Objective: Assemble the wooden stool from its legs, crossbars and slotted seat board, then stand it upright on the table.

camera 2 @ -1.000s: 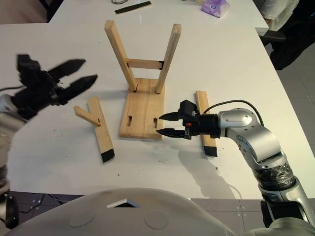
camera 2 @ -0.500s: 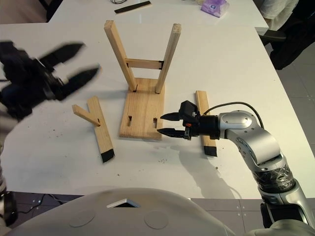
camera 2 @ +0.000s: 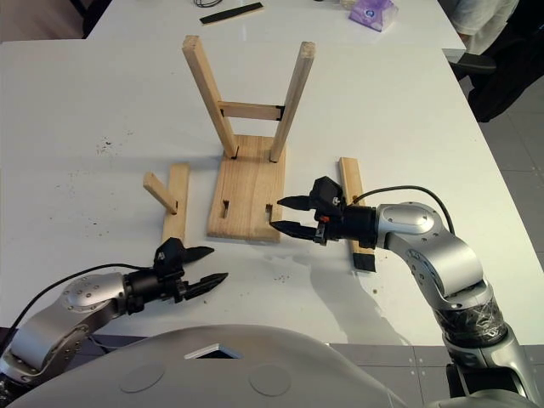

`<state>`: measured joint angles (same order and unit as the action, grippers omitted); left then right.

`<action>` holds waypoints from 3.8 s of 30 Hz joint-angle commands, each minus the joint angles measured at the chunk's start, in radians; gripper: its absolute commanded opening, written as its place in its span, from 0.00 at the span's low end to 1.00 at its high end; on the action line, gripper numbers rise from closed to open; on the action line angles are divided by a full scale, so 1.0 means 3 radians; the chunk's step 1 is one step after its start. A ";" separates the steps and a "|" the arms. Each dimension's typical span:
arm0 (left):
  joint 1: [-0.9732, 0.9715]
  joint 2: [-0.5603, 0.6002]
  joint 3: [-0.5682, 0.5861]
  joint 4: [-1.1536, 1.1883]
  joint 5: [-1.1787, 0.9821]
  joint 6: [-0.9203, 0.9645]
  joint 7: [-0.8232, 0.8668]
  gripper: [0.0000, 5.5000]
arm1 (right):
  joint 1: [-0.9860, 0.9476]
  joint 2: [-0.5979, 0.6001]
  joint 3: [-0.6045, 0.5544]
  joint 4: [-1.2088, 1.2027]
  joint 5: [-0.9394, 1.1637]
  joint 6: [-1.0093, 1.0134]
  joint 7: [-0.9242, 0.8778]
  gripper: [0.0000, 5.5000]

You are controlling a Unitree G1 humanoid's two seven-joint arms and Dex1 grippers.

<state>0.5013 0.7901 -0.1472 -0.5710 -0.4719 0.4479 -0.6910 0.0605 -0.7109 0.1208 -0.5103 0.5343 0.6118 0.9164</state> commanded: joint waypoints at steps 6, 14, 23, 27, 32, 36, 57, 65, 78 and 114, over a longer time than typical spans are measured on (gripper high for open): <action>0.0100 0.0450 0.1021 0.0096 -0.0069 -0.0069 -0.0382 0.63 | 0.0166 0.0025 -0.0014 -0.0101 -0.0073 -0.0098 -0.0158 0.43; -0.0404 0.0568 0.1454 0.0272 -0.0094 0.0175 -0.0338 0.63 | 0.0198 0.0015 0.0020 -0.0055 -0.0153 -0.0149 -0.0181 0.43; -0.0406 0.0271 0.1203 0.0574 0.0046 0.0135 -0.0394 0.63 | 0.0062 -0.0037 0.0057 0.0069 -0.0196 -0.0180 -0.0058 0.43; -0.0449 0.0150 0.1141 0.0626 0.0076 0.0132 -0.0346 0.63 | 0.0028 -0.0061 0.0080 0.0094 -0.0211 -0.0192 -0.0004 0.43; -0.0433 0.0065 0.0932 0.0919 0.0296 0.0050 -0.0323 0.63 | 0.0024 -0.0074 0.0089 0.0102 -0.0229 -0.0191 0.0029 0.43; -0.0503 -0.0074 0.0686 0.1243 0.0482 -0.0138 -0.0352 0.63 | -0.0002 -0.0056 0.0112 0.0120 -0.0247 -0.0187 0.0033 0.43; -0.1022 -0.0600 0.1556 0.1150 -0.0505 -0.0215 -0.0176 0.37 | -0.0382 0.0153 -0.0318 0.0074 0.0406 0.0136 -0.0040 0.43; -0.1432 -0.0245 0.2001 -0.0323 -0.3262 0.0433 -0.0113 0.37 | -0.1198 0.0174 -0.0737 -0.0108 0.1936 0.0746 -0.0138 0.48; -0.1856 -0.0123 0.1311 -0.0492 -0.3156 0.0686 -0.0175 0.37 | -0.2145 0.0329 -0.0387 0.0155 0.2326 0.1073 -0.0025 0.65; -0.0900 -0.0110 -0.0089 0.1131 0.0218 -0.0573 -0.0329 0.68 | -0.2135 0.0139 -0.0114 0.0401 0.1009 0.0574 0.0040 0.37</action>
<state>0.1441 0.7527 -0.1078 -0.4204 -0.5824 0.3990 -0.7895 -0.5765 -0.6376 0.0467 -0.3866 0.9210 0.8223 0.9195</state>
